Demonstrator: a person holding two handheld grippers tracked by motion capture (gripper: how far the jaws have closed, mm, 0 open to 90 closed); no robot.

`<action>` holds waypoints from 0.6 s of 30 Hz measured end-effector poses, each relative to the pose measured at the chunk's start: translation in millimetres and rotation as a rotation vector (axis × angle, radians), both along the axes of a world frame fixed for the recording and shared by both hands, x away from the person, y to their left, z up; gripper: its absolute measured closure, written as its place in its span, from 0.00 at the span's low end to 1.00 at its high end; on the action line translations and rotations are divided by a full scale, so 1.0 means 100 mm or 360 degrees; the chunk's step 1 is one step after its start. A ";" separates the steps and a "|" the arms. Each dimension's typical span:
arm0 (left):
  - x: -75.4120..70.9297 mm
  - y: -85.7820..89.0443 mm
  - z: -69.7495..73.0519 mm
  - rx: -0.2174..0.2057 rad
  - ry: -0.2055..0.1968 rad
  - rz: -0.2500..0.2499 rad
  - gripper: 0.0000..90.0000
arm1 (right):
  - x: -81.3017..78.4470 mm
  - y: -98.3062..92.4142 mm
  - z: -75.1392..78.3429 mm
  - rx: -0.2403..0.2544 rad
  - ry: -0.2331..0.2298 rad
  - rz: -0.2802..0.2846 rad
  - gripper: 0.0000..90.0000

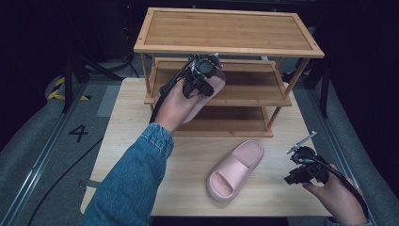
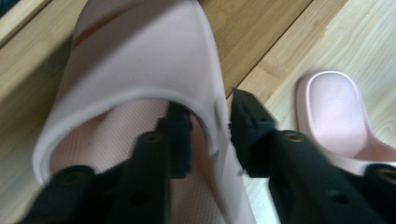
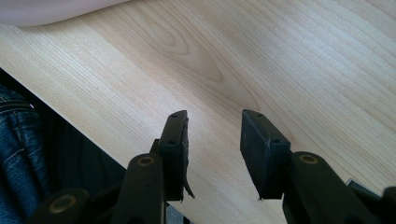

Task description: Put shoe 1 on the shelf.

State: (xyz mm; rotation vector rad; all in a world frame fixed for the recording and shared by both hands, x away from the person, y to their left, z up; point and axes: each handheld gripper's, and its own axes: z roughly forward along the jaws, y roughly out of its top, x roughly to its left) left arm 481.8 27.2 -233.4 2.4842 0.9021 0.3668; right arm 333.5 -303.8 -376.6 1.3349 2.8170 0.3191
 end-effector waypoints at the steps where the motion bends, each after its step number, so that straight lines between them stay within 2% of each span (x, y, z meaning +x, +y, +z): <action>1: -0.03 0.02 0.02 -0.0001 -0.0011 0.0009 0.74 | 0.00 0.00 0.00 -0.0001 -0.0001 -0.0001 0.69; 3: -0.09 0.04 0.06 -0.0008 -0.0003 0.0006 0.72 | 0.00 0.00 -0.01 -0.0002 -0.0002 0.0005 0.68; 4: -0.10 0.08 0.08 0.0014 -0.0020 -0.0037 0.71 | 0.00 0.01 -0.01 -0.0005 -0.0001 0.0009 0.68; 5: -0.17 0.11 0.11 -0.0017 0.0013 0.0002 0.70 | 0.01 0.02 -0.02 -0.0003 0.0007 0.0010 0.68; 6: -0.19 0.15 0.13 -0.0028 0.0017 -0.0002 0.69 | 0.01 0.03 -0.02 -0.0004 0.0005 0.0019 0.68; 7: -0.20 0.20 0.17 0.0006 0.0012 -0.0038 0.70 | 0.01 0.03 -0.02 -0.0008 0.0003 0.0021 0.68; 10: -0.27 0.33 0.24 -0.0015 0.0096 -0.0025 0.73 | 0.02 0.04 -0.02 -0.0001 0.0007 0.0021 0.68; 13: -0.32 0.42 0.28 -0.0007 0.0124 -0.0023 0.77 | 0.02 0.05 -0.02 -0.0002 0.0009 0.0017 0.68; 14: -0.35 0.52 0.31 0.0002 0.0149 -0.0018 0.77 | 0.03 0.05 -0.02 -0.0002 0.0006 0.0020 0.68; 17: -0.39 0.68 0.32 0.0015 0.0192 -0.0007 0.79 | 0.03 0.06 -0.03 -0.0004 0.0009 0.0027 0.68; 18: -0.39 0.68 0.32 0.0015 0.0192 -0.0007 0.80 | 0.03 0.07 -0.03 -0.0002 0.0011 0.0024 0.68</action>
